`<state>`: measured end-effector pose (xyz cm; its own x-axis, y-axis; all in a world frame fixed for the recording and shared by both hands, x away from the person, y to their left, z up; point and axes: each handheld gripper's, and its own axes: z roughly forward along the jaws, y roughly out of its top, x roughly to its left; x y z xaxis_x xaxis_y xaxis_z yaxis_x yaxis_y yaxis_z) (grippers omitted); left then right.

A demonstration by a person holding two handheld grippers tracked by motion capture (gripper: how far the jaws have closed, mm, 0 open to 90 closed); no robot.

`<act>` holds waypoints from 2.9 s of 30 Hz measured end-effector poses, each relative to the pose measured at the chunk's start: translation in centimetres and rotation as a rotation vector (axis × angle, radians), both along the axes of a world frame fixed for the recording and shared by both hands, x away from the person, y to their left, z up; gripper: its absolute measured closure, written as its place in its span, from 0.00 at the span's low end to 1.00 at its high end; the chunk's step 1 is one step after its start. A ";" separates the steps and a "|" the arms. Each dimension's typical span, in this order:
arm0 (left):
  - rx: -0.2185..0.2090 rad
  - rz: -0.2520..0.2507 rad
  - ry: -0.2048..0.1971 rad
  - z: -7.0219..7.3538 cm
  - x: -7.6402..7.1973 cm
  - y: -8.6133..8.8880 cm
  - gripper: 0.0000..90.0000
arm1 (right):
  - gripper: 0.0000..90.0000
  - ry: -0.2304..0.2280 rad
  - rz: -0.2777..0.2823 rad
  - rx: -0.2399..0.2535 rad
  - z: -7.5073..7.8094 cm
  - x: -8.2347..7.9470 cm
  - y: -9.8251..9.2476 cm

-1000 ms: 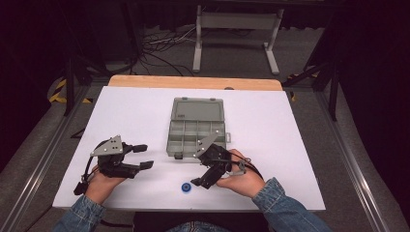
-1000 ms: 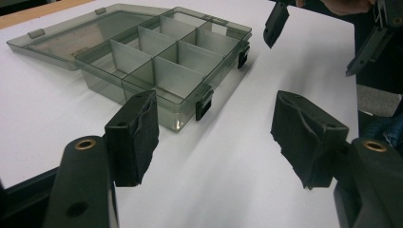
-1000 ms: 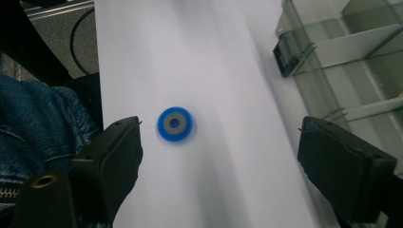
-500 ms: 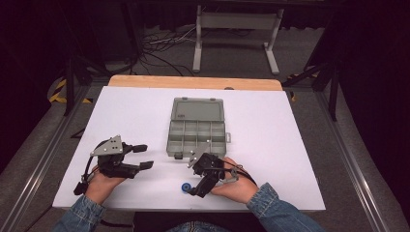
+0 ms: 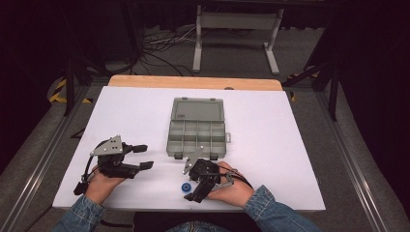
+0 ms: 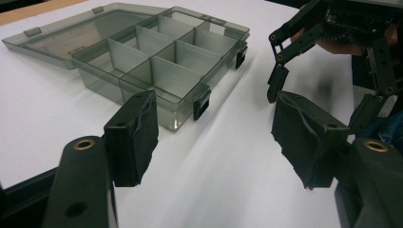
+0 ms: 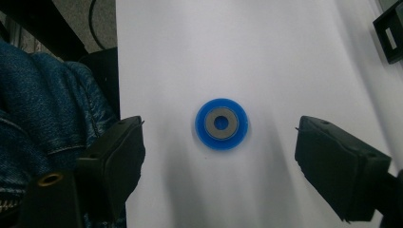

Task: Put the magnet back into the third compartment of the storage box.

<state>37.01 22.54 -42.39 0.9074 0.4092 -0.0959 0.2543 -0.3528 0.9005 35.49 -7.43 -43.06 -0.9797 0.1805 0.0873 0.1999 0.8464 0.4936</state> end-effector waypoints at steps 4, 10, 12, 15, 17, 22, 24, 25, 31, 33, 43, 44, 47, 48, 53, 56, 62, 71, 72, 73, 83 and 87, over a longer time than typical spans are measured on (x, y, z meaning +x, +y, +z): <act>0.001 0.001 -0.001 0.0 0.0 0.0 0.37 | 0.27 -0.006 0.006 0.004 -0.1 -0.1 0.2; 0.003 -0.001 -0.002 0.0 0.0 0.0 0.37 | 0.36 -0.041 0.030 0.000 -0.2 -0.4 0.6; 0.003 -0.004 -0.003 0.0 0.0 0.0 0.37 | 0.39 -0.058 0.039 0.002 -0.2 -0.3 0.7; 0.001 -0.001 0.000 0.0 0.0 0.0 0.37 | 0.43 -0.055 0.036 -0.006 -0.3 -0.4 0.8; 0.001 -0.002 0.000 0.0 0.0 0.0 0.37 | 0.46 -0.058 0.037 -0.010 -0.4 -0.5 0.9; 0.000 -0.003 0.001 0.0 0.0 0.0 0.37 | 0.51 -0.060 0.033 -0.031 -0.5 -0.6 1.2; -0.001 -0.003 0.003 0.0 0.0 0.0 0.37 | 0.53 -0.072 0.039 -0.032 -0.7 -0.5 1.3; -0.002 -0.003 0.003 0.0 0.0 0.0 0.37 | 0.55 -0.072 0.039 -0.039 -0.7 -0.6 1.3; 0.003 -0.007 -0.002 0.0 0.0 0.0 0.37 | 0.67 -0.110 0.044 -0.050 -0.6 -0.8 1.4; 0.004 -0.008 -0.003 0.0 0.0 -0.1 0.37 | 0.68 -0.108 0.048 -0.051 -0.6 -0.8 1.4; -0.001 -0.007 0.001 0.0 0.0 0.0 0.37 | 0.70 -0.101 0.039 -0.051 -0.5 -0.8 1.4; -0.001 -0.007 0.001 0.0 0.0 0.0 0.37 | 0.70 -0.104 0.045 -0.043 -0.5 -0.7 1.3; -0.006 -0.004 0.001 0.0 -0.1 0.0 0.37 | 0.70 -0.101 0.040 -0.033 0.1 -0.7 1.2; -0.006 -0.004 0.002 0.0 -0.1 0.0 0.37 | 0.70 -0.104 0.044 -0.026 0.2 -0.6 1.1; -0.004 -0.006 0.002 0.0 -0.1 0.0 0.37 | 0.70 -0.120 0.046 -0.008 1.0 -0.4 0.9; -0.006 -0.005 0.001 0.0 -0.1 0.0 0.37 | 0.70 -0.124 0.037 0.001 1.6 -0.2 0.7; -0.008 -0.005 0.002 0.0 -0.1 0.0 0.37 | 0.70 -0.137 0.019 0.010 2.8 0.1 0.3; -0.005 -0.004 0.000 0.0 -0.1 0.0 0.37 | 0.70 -0.160 0.001 0.033 4.7 0.7 -0.4; -0.006 -0.004 0.000 0.0 -0.1 0.0 0.37 | 0.70 -0.162 -0.003 0.035 4.8 0.7 -0.5; -0.004 -0.004 -0.003 0.0 0.0 0.0 0.37 | 0.70 -0.165 -0.002 0.034 5.0 0.8 -0.6; -0.007 -0.005 0.002 0.0 0.0 0.1 0.36 | 0.70 -0.175 -0.020 0.046 6.3 1.3 -1.0; -0.003 -0.007 -0.001 0.0 0.0 0.1 0.36 | 0.70 -0.187 -0.029 0.053 7.1 1.6 -1.2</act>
